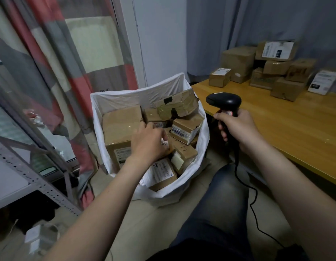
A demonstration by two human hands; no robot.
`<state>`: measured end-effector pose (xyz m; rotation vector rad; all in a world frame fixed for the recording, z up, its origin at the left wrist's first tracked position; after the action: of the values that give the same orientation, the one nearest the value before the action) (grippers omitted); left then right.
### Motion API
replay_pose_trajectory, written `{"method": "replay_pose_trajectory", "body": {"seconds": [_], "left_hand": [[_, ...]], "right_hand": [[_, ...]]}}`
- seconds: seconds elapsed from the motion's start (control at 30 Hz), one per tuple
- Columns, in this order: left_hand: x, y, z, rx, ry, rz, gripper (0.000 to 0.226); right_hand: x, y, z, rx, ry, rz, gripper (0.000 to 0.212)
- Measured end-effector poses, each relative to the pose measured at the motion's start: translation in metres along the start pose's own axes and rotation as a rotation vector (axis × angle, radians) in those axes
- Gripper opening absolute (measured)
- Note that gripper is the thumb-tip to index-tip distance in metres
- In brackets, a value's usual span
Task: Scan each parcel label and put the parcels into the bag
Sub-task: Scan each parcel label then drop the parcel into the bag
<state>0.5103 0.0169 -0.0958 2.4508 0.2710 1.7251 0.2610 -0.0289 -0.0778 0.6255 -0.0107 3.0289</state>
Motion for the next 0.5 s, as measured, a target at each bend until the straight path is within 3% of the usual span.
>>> {"method": "replay_pose_trajectory", "body": {"seconds": [0.1, 0.3, 0.5], "left_hand": [[-0.012, 0.001, -0.008, 0.028, 0.06, -0.014, 0.018], [0.017, 0.008, 0.056, 0.236, 0.102, -0.092, 0.018], [0.017, 0.001, 0.058, 0.145, 0.077, -0.135, 0.019]], "right_hand": [[0.009, -0.001, -0.007, -0.019, -0.01, -0.028, 0.011], [0.019, 0.002, -0.018, -0.03, 0.032, -0.042, 0.008], [0.007, 0.004, -0.015, -0.023, 0.027, -0.014, 0.009]]}}
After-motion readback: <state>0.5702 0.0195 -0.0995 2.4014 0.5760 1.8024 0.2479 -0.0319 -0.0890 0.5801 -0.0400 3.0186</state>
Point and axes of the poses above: each hand's wrist, its own y-axis towards the middle knuckle, its own x-axis out of the back of the hand, z = x × y, the point moved 4 cm from there along y, towards the middle knuckle, and after that the axes turned 14 degrees about -y, right-handed, at the moved point
